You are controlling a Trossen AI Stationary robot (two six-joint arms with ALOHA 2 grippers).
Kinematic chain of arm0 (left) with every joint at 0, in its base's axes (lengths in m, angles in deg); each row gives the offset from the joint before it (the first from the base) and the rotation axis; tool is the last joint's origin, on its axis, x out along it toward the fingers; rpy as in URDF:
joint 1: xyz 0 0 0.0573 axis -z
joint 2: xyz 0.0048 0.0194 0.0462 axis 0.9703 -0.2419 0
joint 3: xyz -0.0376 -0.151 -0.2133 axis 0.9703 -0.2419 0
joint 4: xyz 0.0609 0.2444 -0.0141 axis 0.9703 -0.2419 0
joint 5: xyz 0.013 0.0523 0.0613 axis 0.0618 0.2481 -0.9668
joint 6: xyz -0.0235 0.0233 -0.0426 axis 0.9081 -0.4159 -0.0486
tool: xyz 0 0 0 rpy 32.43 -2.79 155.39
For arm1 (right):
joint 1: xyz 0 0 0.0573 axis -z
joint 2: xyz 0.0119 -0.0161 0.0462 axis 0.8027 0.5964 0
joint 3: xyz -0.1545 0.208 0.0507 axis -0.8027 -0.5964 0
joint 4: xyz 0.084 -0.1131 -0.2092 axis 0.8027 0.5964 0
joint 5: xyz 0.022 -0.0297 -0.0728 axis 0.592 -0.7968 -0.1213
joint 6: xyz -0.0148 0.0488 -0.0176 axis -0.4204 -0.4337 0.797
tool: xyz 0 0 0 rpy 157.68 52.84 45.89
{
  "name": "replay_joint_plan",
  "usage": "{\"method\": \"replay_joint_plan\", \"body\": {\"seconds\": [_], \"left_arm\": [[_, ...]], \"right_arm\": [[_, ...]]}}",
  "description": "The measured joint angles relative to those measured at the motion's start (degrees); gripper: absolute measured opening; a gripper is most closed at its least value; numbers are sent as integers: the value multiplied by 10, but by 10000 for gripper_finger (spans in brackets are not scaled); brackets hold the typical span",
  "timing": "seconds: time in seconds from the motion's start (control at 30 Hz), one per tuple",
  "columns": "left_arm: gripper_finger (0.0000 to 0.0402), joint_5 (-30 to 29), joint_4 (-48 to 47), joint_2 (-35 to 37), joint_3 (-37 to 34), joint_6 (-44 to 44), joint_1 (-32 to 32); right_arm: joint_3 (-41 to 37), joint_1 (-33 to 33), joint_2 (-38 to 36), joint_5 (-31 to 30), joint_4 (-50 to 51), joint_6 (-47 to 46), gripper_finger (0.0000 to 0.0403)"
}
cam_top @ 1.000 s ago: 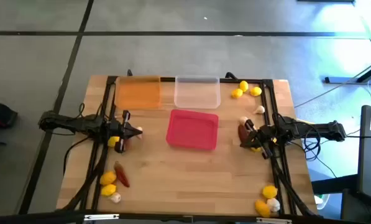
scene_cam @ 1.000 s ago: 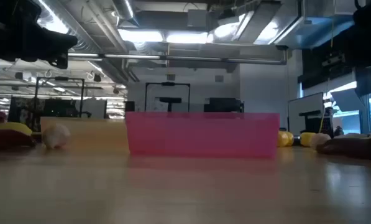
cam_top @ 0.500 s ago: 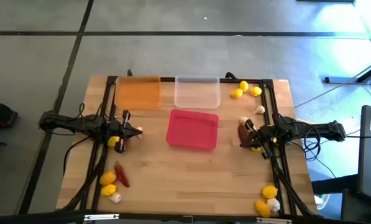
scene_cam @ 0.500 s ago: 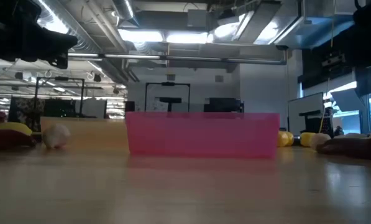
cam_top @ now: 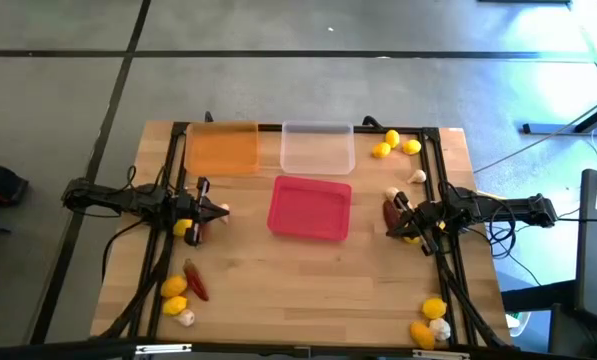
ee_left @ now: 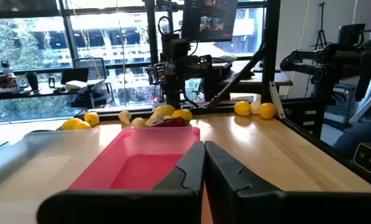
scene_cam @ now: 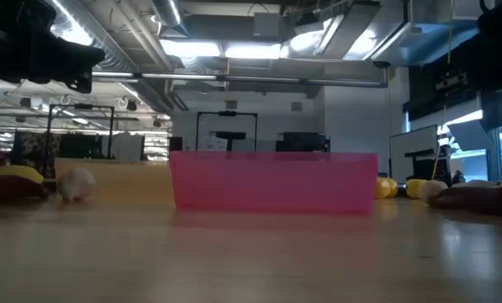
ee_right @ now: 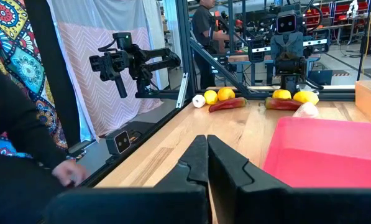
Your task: Sort produce into baskets
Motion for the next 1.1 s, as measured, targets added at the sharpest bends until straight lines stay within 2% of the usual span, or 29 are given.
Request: {"method": "replay_joint_plan", "body": {"seconds": [0.57, 0.73, 0.8, 1.03, 1.1], "left_arm": [[5, 0, 0, 0, 0, -3, 0], [5, -2, 7, 0, 0, -126, -1], [5, -26, 8, 0, 0, -152, -1], [5, -42, 9, 0, 0, -131, -1], [5, -42, 7, 0, 0, -121, -1]], "right_arm": [[0, 0, 0, 0, 0, 0, 7], [-1, 0, 0, -7, -5, 0, 7], [-2, 0, 0, -27, -8, 0, 7], [-2, 0, 0, -35, -26, -1, 7], [-2, 0, 0, -54, -27, -1, 7]]}}
